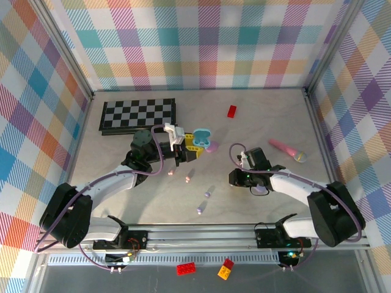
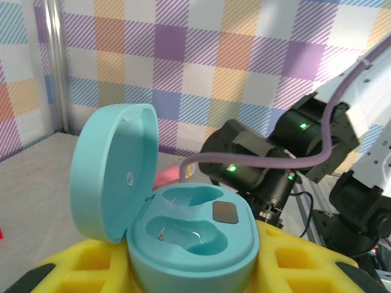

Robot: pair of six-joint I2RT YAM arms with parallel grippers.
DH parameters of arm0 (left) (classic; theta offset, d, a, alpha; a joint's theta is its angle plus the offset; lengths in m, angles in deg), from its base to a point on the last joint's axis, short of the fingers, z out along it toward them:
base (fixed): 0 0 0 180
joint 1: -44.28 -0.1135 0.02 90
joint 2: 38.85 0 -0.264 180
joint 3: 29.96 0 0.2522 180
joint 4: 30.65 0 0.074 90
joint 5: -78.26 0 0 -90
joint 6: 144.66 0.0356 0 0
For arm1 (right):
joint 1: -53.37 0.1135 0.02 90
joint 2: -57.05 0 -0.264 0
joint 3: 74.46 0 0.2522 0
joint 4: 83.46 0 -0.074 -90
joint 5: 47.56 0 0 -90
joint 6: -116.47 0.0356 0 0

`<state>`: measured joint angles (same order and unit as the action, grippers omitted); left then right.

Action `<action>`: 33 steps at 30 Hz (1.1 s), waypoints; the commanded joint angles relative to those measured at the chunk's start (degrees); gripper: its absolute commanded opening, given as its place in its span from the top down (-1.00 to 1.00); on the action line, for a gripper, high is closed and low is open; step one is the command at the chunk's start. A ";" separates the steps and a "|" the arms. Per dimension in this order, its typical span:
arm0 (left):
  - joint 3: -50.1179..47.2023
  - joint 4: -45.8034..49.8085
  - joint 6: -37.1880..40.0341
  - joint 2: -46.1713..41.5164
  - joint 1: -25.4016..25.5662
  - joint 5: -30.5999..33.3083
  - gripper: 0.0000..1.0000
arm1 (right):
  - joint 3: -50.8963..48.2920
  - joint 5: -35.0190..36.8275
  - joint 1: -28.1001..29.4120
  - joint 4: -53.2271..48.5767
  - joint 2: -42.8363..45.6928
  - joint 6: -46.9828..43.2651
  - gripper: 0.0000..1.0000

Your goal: Insert wireless bluetooth earbuds into charging case

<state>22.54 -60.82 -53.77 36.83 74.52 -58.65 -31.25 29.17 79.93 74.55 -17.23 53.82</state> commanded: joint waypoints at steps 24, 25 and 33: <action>-1.19 -17.49 9.13 18.34 7.70 31.89 0.32 | 13.50 18.99 2.48 -8.20 9.69 8.94 0.56; -0.80 -17.66 9.29 19.12 7.88 31.90 0.32 | 13.94 18.39 2.66 -7.87 10.21 8.71 0.56; 1.35 -19.62 9.48 23.10 8.73 31.45 0.32 | 18.66 14.46 4.87 -4.49 10.65 6.93 0.56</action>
<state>22.10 -76.07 -45.56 59.03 82.17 -27.07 -15.42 46.13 83.89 67.69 -6.61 61.75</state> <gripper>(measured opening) 0.361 0.221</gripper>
